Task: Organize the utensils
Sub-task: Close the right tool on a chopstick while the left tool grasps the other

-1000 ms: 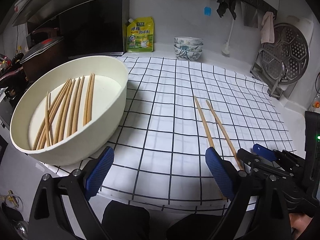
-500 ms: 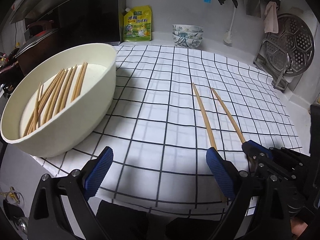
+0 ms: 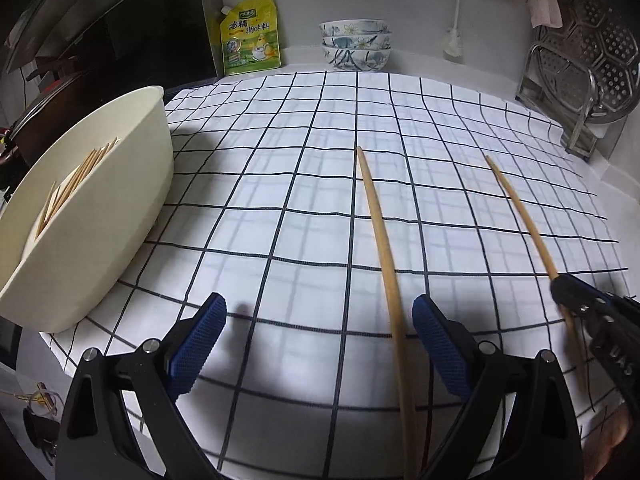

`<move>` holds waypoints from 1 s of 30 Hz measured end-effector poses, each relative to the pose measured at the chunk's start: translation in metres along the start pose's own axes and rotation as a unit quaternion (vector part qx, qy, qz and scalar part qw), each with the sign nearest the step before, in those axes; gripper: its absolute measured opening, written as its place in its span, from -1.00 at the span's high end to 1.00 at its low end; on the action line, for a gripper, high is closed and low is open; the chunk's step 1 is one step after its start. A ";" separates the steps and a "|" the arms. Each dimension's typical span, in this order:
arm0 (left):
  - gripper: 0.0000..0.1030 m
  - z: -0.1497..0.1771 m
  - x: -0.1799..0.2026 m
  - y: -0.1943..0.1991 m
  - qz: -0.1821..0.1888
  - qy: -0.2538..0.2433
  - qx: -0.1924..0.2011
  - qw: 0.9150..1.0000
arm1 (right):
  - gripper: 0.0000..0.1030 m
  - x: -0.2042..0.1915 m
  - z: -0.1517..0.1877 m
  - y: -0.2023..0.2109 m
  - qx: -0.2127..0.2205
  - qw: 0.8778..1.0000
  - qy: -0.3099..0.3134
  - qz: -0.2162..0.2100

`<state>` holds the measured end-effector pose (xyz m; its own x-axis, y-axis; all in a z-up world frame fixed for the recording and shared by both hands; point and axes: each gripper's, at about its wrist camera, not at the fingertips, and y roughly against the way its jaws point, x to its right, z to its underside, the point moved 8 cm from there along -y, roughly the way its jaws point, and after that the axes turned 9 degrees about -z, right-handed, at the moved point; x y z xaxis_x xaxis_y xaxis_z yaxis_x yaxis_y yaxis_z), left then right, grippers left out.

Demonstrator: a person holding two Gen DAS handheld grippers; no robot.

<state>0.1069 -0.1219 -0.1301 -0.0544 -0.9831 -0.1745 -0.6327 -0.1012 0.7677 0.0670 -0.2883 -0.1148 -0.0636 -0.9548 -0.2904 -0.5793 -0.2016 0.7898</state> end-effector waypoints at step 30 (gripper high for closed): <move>0.86 -0.003 0.030 0.007 0.072 -0.015 -0.006 0.997 | 0.88 -0.003 -0.006 -0.006 0.015 1.000 0.019 0.007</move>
<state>0.1033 -0.1522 -0.1282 -0.1670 -0.9827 -0.0800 -0.6072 0.0386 0.7936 0.0755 -0.2855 -0.1154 -0.0419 -0.9651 -0.2586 -0.6030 -0.1819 0.7767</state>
